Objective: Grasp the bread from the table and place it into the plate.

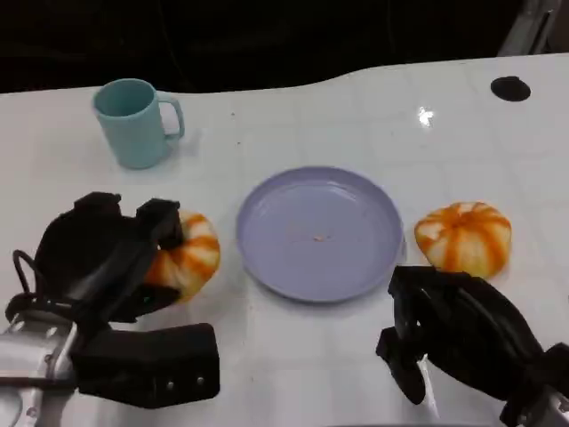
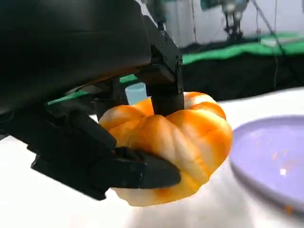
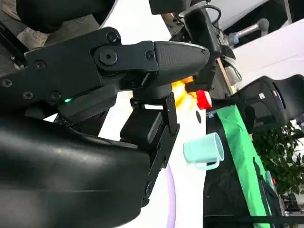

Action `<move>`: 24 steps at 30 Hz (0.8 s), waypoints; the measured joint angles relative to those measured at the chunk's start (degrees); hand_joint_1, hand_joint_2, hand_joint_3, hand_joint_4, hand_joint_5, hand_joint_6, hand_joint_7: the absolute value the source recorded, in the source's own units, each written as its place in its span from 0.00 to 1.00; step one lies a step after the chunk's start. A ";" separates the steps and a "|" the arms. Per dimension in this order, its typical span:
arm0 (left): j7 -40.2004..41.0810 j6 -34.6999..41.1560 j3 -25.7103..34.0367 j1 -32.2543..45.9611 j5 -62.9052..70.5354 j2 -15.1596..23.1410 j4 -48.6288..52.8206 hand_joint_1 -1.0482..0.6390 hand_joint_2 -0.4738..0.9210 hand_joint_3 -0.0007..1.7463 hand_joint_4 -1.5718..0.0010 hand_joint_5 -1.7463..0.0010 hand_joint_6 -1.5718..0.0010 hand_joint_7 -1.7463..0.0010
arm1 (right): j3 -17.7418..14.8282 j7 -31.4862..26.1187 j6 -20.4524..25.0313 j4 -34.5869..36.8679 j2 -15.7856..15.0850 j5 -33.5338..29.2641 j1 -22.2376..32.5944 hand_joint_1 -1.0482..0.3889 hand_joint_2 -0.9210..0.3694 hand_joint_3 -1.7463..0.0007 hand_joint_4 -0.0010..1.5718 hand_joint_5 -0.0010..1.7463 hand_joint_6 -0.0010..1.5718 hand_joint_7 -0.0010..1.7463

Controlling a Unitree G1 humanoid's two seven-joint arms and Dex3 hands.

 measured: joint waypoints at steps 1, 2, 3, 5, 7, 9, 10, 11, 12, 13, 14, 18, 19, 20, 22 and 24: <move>1.08 -1.08 0.02 -0.37 -0.23 -0.48 0.43 0.53 0.71 0.62 0.44 0.00 0.57 0.01 | -0.02 0.01 0.03 0.00 0.00 0.06 0.02 0.09 0.00 0.77 0.82 0.91 0.70 0.87; 1.96 -2.15 0.00 -0.92 -0.33 -0.95 0.98 0.52 0.71 0.62 0.44 0.00 0.58 0.01 | -0.02 0.07 0.05 0.02 0.01 0.13 0.03 0.09 0.00 0.78 0.82 0.91 0.69 0.86; 2.79 -3.37 -0.02 -1.81 -0.69 -1.36 1.99 0.52 0.71 0.61 0.44 0.00 0.59 0.00 | -0.04 0.16 0.05 0.06 0.01 0.23 0.05 0.09 0.00 0.78 0.82 0.90 0.69 0.86; 3.93 -5.61 -0.02 -4.34 -2.05 -2.22 4.41 0.52 0.70 0.62 0.44 0.00 0.58 0.00 | -0.08 0.36 0.05 0.19 0.03 0.40 0.13 0.09 0.00 0.78 0.82 0.90 0.70 0.86; 4.03 -7.62 -0.10 -7.19 -3.02 -2.85 6.52 0.51 0.70 0.62 0.45 0.00 0.59 0.00 | -0.05 0.35 0.06 0.22 0.03 0.33 0.21 0.09 0.00 0.77 0.82 0.90 0.70 0.86; 3.89 -8.77 -0.51 -9.89 -3.72 -3.33 8.52 0.51 0.70 0.61 0.44 0.00 0.58 0.00 | -0.03 0.31 0.03 0.22 0.00 0.11 0.28 0.09 0.00 0.76 0.82 0.90 0.69 0.86; 3.67 -9.39 -0.79 -11.28 -3.98 -3.54 9.65 0.51 0.72 0.62 0.44 0.00 0.58 0.00 | 0.01 0.33 0.03 0.22 0.00 0.07 0.29 0.09 0.00 0.76 0.82 0.90 0.69 0.86; 3.16 -10.04 -1.20 -12.67 -4.52 -3.82 10.87 0.51 0.71 0.62 0.43 0.00 0.57 0.00 | 0.01 0.32 -0.01 0.23 -0.03 0.01 0.33 0.09 0.00 0.75 0.82 0.91 0.69 0.87; 2.70 -10.74 -1.61 -14.06 -4.79 -4.34 12.44 0.51 0.70 0.62 0.42 0.00 0.57 0.00 | 0.04 0.32 -0.05 0.22 -0.05 -0.08 0.35 0.09 0.00 0.75 0.82 0.91 0.69 0.87; 2.49 -11.41 -2.15 -15.40 -4.99 -5.04 14.12 0.51 0.70 0.62 0.42 0.00 0.57 0.00 | 0.08 0.32 -0.09 0.22 -0.06 -0.13 0.40 0.09 0.00 0.75 0.82 0.91 0.69 0.87; 2.36 -11.88 -2.86 -16.76 -5.14 -5.79 15.95 0.50 0.69 0.62 0.42 0.00 0.56 0.00 | 0.12 0.31 -0.11 0.22 -0.06 -0.17 0.46 0.09 0.00 0.75 0.82 0.91 0.69 0.87; 2.65 -13.64 -5.40 -21.46 -5.18 -9.18 24.71 0.49 0.69 0.61 0.42 0.00 0.57 0.00 | 0.19 0.26 -0.09 0.20 -0.03 -0.15 0.58 0.09 0.00 0.76 0.82 0.91 0.69 0.87; 2.81 -14.06 -5.92 -22.45 -5.19 -10.06 26.70 0.48 0.71 0.55 0.43 0.00 0.52 0.20 | 0.21 0.23 -0.06 0.19 -0.03 -0.15 0.60 0.09 0.00 0.76 0.82 0.91 0.70 0.87; 2.91 -14.42 -6.42 -23.40 -5.18 -10.81 28.35 0.48 0.74 0.50 0.43 0.00 0.46 0.35 | 0.23 0.22 -0.07 0.17 -0.03 -0.15 0.65 0.09 0.00 0.76 0.82 0.91 0.69 0.87; 3.07 -14.56 -7.38 -25.23 -5.18 -12.23 31.22 0.49 0.75 0.53 0.42 0.00 0.52 0.14 | 0.29 0.23 -0.11 0.13 -0.03 -0.16 0.77 0.09 0.00 0.75 0.83 0.91 0.70 0.88; 3.30 -14.95 -7.95 -26.46 -5.41 -13.58 33.70 0.49 0.72 0.61 0.40 0.00 0.50 0.03 | 0.31 0.22 -0.10 0.07 -0.04 -0.16 0.90 0.09 0.00 0.75 0.83 0.90 0.70 0.88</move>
